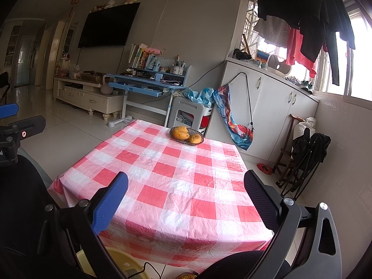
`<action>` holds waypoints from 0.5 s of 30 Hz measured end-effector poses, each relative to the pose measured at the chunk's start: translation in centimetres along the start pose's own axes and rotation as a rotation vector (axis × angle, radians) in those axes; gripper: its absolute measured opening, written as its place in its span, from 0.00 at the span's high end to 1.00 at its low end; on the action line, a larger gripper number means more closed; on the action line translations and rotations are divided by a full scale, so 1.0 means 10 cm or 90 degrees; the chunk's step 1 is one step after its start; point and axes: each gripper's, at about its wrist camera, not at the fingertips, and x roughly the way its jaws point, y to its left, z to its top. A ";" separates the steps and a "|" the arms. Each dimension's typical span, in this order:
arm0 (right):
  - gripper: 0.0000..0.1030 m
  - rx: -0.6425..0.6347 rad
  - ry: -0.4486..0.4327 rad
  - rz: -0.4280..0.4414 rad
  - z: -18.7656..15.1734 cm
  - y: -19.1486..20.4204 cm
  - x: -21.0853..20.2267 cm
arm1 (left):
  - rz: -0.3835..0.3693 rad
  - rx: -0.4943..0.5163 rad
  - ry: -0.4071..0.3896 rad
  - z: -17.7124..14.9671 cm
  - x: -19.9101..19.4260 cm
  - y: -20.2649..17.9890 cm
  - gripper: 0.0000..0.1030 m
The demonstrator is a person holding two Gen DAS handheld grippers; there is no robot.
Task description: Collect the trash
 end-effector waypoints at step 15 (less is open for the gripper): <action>0.07 -0.002 0.001 0.000 0.00 0.01 0.00 | 0.001 0.000 0.000 0.00 0.00 0.01 0.07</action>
